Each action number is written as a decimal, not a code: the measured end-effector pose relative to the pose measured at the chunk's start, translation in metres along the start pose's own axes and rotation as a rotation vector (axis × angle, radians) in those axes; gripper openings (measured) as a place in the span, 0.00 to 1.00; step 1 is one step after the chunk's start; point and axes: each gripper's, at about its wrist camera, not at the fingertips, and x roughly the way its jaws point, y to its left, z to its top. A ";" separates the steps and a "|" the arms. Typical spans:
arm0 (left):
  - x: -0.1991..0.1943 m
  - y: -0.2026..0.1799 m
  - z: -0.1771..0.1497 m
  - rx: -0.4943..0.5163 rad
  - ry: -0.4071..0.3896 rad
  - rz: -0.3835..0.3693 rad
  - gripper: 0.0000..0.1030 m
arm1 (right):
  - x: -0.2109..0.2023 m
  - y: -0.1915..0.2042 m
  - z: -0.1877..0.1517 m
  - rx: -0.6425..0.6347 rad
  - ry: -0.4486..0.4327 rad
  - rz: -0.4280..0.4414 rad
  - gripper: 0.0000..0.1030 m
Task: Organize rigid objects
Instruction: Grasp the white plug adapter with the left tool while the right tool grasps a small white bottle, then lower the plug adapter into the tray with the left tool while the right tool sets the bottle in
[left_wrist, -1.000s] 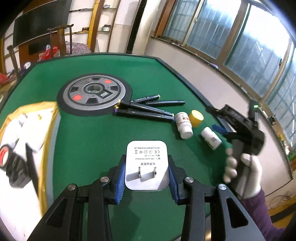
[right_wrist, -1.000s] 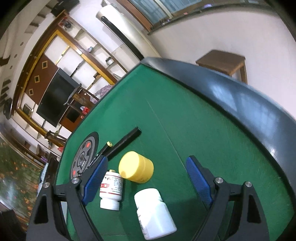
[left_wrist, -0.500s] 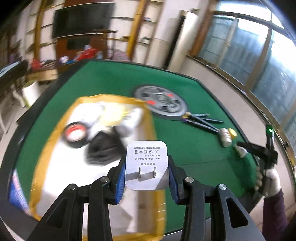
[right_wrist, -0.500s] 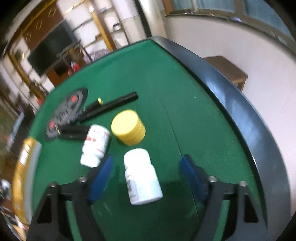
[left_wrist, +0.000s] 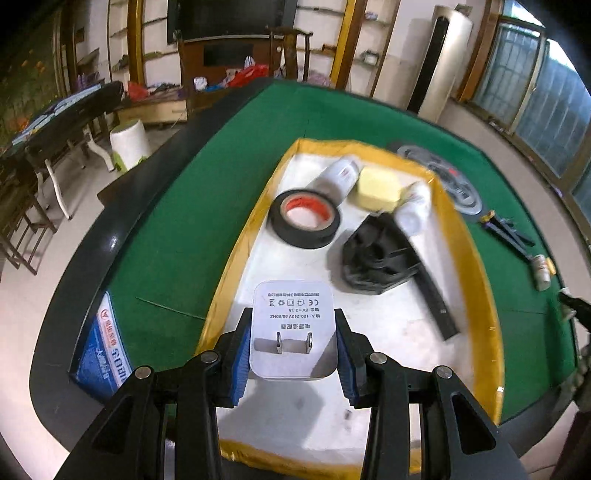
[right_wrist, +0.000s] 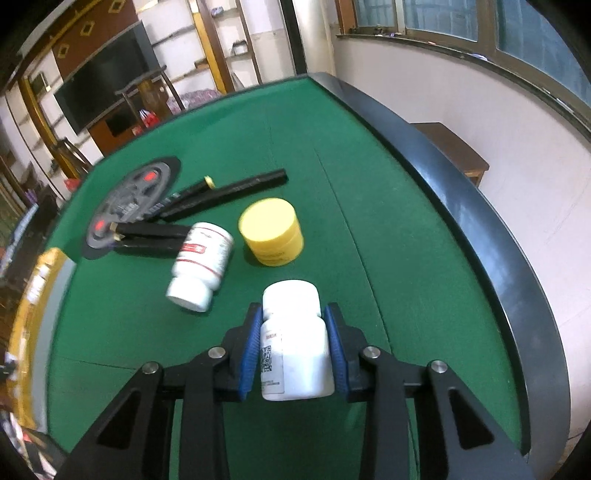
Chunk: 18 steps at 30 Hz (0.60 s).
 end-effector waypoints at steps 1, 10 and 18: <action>0.006 0.002 0.002 0.003 0.006 0.007 0.41 | -0.006 0.002 0.001 0.003 -0.006 0.016 0.32; 0.032 -0.001 0.028 0.035 0.001 0.007 0.61 | -0.054 0.079 -0.004 -0.119 -0.037 0.225 0.32; 0.000 0.018 0.026 -0.071 -0.009 -0.148 0.71 | -0.049 0.190 -0.020 -0.261 0.081 0.442 0.32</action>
